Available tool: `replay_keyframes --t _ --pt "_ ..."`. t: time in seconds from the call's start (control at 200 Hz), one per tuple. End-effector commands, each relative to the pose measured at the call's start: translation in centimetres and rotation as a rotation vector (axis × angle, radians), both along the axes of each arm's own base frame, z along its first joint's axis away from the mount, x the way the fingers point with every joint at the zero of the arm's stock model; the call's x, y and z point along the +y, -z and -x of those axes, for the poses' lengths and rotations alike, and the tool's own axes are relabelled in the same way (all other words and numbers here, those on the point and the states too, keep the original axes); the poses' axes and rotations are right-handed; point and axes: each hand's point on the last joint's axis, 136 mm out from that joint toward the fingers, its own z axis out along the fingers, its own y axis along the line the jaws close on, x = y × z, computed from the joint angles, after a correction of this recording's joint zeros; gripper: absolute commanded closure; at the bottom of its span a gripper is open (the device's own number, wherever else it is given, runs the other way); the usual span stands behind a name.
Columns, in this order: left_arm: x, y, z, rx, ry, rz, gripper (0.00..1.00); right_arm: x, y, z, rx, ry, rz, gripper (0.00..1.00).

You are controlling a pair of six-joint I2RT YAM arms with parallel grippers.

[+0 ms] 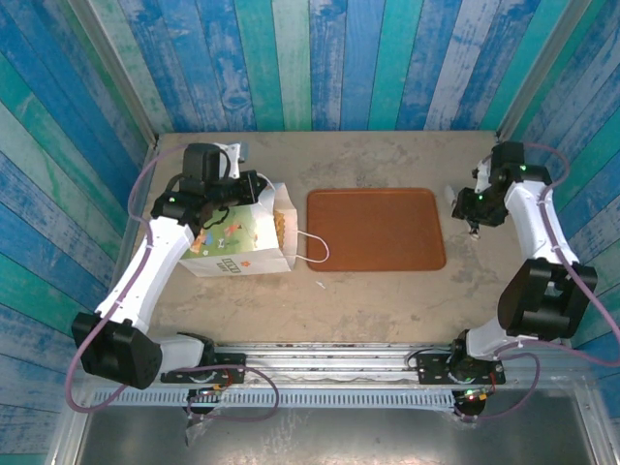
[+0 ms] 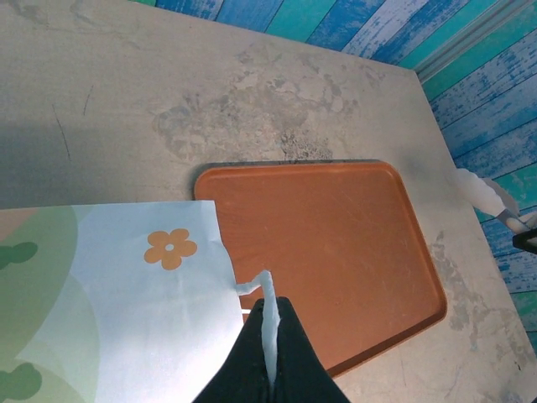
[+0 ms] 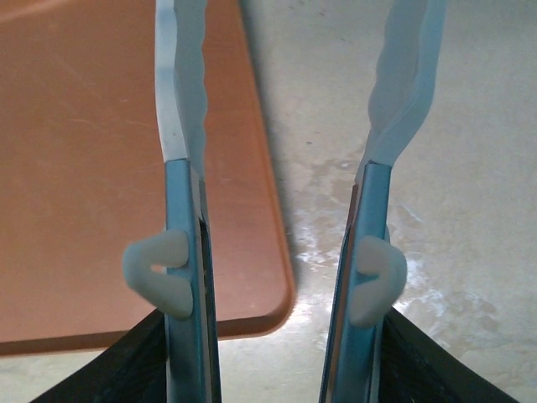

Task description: Take the fake bread out of the paper bag

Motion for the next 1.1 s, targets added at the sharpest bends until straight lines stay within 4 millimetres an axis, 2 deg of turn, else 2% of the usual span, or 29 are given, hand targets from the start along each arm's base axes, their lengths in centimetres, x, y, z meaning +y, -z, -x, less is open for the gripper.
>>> replay_keyframes --t 0.0,0.155,0.291,0.516,0.681,0.806,0.942,1.092 --pt "0.3 -3.4 0.5 -0.096 -0.015 0.023 1.00 1.1 -2.2 -0.1 -0.049 0.007 -0.064 0.45" --pt "0.5 -3.5 0.6 -0.100 -0.023 0.018 1.00 2.0 -2.5 0.1 -0.016 -0.025 -0.107 0.46" --pt "0.6 -3.6 0.7 -0.104 -0.031 0.018 1.00 3.1 -3.5 0.1 -0.049 -0.066 -0.116 0.46" --pt "1.2 -3.6 1.5 -0.107 -0.044 -0.011 1.00 7.9 -7.1 -0.5 -0.263 -0.241 -0.113 0.46" --pt "2.8 -3.8 2.9 -0.142 -0.096 -0.046 1.00 13.7 -8.9 0.9 -0.479 -0.478 -0.087 0.49" --pt "3.9 -4.0 3.7 -0.179 -0.144 -0.058 1.00 19.1 -9.2 3.2 -0.548 -0.661 -0.240 0.50" --pt "4.5 -4.4 3.9 -0.201 -0.185 -0.047 1.00 25.3 -8.8 6.8 -0.484 -0.871 -0.433 0.49" --pt "4.8 -4.9 3.5 -0.210 -0.221 -0.023 1.00 30.3 -7.0 10.6 -0.314 -1.042 -0.549 0.50"
